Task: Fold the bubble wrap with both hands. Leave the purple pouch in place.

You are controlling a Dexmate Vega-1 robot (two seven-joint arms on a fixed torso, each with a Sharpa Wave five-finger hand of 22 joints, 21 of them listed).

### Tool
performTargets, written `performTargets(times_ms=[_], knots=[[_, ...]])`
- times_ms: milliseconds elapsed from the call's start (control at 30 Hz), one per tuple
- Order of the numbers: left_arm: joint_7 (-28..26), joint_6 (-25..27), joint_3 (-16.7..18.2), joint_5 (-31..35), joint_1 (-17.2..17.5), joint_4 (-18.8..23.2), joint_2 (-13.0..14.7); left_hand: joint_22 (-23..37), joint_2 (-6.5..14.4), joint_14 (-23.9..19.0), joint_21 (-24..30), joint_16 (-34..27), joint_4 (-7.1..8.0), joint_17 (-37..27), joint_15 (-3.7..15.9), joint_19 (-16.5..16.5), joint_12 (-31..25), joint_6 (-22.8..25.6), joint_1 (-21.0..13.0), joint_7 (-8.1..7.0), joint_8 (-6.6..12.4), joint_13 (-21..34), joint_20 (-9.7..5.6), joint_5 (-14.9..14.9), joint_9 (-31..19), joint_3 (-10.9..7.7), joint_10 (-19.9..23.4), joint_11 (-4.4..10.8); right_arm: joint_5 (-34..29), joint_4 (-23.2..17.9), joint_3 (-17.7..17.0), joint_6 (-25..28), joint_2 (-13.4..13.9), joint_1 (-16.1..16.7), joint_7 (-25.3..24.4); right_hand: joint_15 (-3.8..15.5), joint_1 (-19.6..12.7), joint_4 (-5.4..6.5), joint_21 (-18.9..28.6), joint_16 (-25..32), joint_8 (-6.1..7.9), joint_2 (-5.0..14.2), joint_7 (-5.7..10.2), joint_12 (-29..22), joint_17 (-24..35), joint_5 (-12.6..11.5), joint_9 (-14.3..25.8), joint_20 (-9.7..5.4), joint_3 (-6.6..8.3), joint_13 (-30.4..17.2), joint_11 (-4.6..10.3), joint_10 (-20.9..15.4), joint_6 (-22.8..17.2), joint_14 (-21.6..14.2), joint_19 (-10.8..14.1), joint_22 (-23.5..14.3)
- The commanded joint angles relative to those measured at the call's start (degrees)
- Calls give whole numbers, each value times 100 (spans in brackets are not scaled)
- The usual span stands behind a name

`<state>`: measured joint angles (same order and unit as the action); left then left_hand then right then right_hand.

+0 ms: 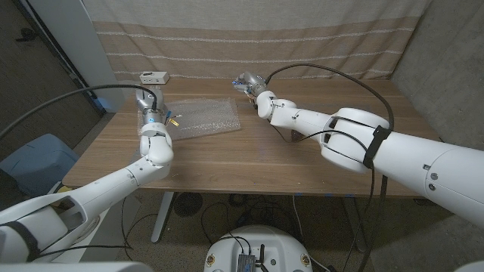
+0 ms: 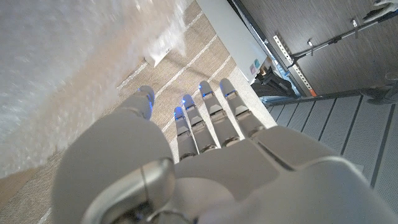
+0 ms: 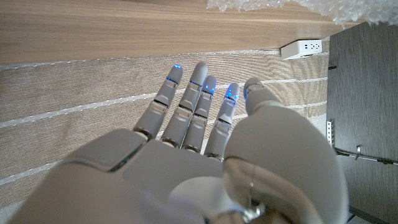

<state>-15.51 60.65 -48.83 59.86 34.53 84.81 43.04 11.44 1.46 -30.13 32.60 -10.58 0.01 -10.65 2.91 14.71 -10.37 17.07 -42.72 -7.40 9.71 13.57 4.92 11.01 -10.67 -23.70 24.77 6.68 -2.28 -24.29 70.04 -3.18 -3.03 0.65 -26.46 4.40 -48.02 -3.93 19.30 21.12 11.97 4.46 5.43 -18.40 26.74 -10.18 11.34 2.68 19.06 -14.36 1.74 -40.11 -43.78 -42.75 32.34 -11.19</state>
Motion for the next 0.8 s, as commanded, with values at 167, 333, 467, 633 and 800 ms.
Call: performTargets(times_ms=[167, 333, 467, 633, 800], knots=[[-1134, 370, -275, -70, -281, -644, -499, -6, 306, 94, 41, -43, -154, 2, 450, 141, -148, 73, -225, 68, 142, -48, -74, 163, -14, -169, 57, 19, -130, 332, -42, -365, -58, 44, -363, 412, 46, -2, -2, 15, 16, 9, -27, 8, 34, -46, 10, 7, -13, 4, 14, -3, -34, 25, -26, -16], [-1179, 150, -71, -399, 18, 87, -263, 0, 548, -149, 214, -113, -377, 40, 563, 520, -317, 672, -464, 119, 307, -84, -93, 44, -18, -373, 524, 11, -356, 293, 1, -768, 28, 133, -708, 439, -315, -263, 82, 30, 119, 188, -73, -86, 19, -98, 17, -81, 219, 6, -37, -322, -317, -120, 152, -18], [-1356, -91, 297, -819, 424, 768, -137, -6, 577, -553, 329, -172, -476, 57, 594, 734, -435, 1336, -432, 185, 440, -108, -91, -72, -27, -431, 970, -18, -809, -58, 55, -1246, 300, 285, -1106, 465, -498, -391, 167, 117, 205, 287, -104, -172, 88, -90, 23, -137, 315, -29, -20, -519, -555, -257, 314, -26], [-1322, -165, 669, -1265, 869, 1520, -51, -15, 615, -851, 374, -210, -491, 49, 557, 787, -537, 1890, -334, 267, 541, -113, -31, -108, -34, -465, 1376, -33, -1287, -2465, -176, -352, 1409, 761, -344, 479, -542, -418, 182, 108, 248, 331, -118, -174, 127, -71, 30, -159, 343, -53, -2, -505, -676, -208, 312, -32], [-1071, -102, 895, -1600, 1134, 2084, 48, -25, 656, -1061, 404, -230, -472, 37, 534, 834, -617, 2338, -213, 379, 612, -87, 28, -118, -41, -490, 1677, -36, -1574, -3629, -411, 157, 1876, 990, 604, 468, -522, -405, 187, 41, 226, 348, -92, -151, 108, -56, 33, -153, 362, -68, 4, -436, -631, -128, 293, -35]])
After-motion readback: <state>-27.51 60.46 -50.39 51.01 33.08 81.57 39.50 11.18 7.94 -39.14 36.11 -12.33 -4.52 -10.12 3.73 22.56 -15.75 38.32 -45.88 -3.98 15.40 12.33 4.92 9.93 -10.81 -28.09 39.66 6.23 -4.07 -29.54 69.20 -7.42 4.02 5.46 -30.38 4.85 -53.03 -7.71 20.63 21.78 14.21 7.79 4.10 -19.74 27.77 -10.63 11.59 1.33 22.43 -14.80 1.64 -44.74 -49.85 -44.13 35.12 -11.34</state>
